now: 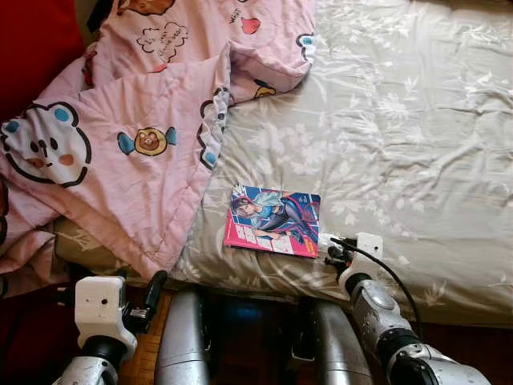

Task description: Clean up the room

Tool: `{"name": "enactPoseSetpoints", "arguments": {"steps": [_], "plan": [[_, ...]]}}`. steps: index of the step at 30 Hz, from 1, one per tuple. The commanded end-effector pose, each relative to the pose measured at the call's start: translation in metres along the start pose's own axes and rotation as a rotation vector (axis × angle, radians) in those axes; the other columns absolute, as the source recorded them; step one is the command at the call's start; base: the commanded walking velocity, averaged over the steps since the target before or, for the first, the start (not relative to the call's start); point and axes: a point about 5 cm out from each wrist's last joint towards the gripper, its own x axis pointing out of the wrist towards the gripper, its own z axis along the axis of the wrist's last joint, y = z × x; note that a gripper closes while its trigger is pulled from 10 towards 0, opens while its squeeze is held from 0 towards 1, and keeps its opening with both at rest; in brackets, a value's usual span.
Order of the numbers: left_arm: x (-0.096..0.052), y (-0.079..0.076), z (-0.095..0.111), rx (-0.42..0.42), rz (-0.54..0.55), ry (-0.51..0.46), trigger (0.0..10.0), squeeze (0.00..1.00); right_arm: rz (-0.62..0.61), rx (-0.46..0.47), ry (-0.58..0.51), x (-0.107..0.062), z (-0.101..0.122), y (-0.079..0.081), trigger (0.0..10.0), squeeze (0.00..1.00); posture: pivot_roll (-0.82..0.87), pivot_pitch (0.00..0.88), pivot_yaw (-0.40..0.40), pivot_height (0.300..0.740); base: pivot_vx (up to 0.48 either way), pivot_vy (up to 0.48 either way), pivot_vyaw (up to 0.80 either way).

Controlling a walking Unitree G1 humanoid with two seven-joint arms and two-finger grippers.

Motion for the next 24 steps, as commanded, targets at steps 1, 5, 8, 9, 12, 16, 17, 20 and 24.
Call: {"name": "enactPoseSetpoints", "arguments": {"steps": [1, 5, 8, 9, 12, 16, 17, 20, 24], "plan": [[-0.004, 0.0, -0.005, 0.006, 0.007, 0.026, 10.0, 0.0, -0.02, 0.005, 0.05, -0.006, -0.016, -0.008, 0.0, 0.0, 0.2, 0.422, -0.058, 0.614, 0.0, 0.0, 0.0], [0.001, 0.003, -0.002, 0.016, 0.02, 0.007, 10.0, 0.0, -0.008, -0.008, 0.047, -0.005, -0.014, -0.008, 0.0, 0.0, 0.21, 0.408, -0.058, 0.614, 0.0, 0.0, 0.0], [0.004, 0.006, -0.001, 0.02, 0.027, 0.002, 10.0, 0.0, -0.011, -0.009, 0.041, -0.005, -0.012, -0.01, 0.0, 0.0, 0.21, 0.4, -0.058, 0.614, 0.0, 0.0, 0.0], [0.005, 0.008, -0.001, 0.021, 0.035, -0.001, 10.0, 0.0, -0.018, -0.008, 0.035, -0.005, -0.01, -0.012, 0.0, 0.0, 0.21, 0.391, -0.058, 0.614, 0.0, 0.0, 0.0], [0.008, 0.011, -0.002, 0.038, 0.063, -0.014, 10.0, 0.0, -0.022, -0.005, 0.026, -0.005, -0.008, -0.014, 0.0, 0.0, 0.2, 0.368, -0.06, 0.614, 0.0, 0.0, 0.0], [0.017, 0.024, -0.006, 0.006, 0.138, -0.028, 10.0, 0.0, -0.019, 0.003, 0.004, -0.006, -0.006, -0.016, 0.0, 0.0, 0.2, 0.316, -0.072, 0.614, 0.0, 0.0, 0.0], [0.019, 0.033, -0.008, 0.0, 0.182, -0.035, 10.0, 0.0, -0.015, 0.006, -0.007, -0.007, -0.007, -0.017, 0.0, 0.0, 0.2, 0.289, -0.076, 0.614, 0.0, 0.0, 0.0], [0.024, 0.047, -0.012, 0.02, 0.251, -0.033, 10.0, 0.0, -0.01, -0.002, -0.023, -0.009, -0.008, -0.02, 0.0, 0.0, 0.19, 0.25, -0.081, 0.614, 0.0, 0.0, 0.0], [0.029, 0.059, -0.038, 0.005, 0.247, 0.049, 10.0, 0.0, -0.04, 0.036, -0.068, -0.016, -0.012, -0.034, 0.0, 0.0, 0.19, 0.182, -0.088, 0.614, 0.0, 0.0, 0.0]]}}
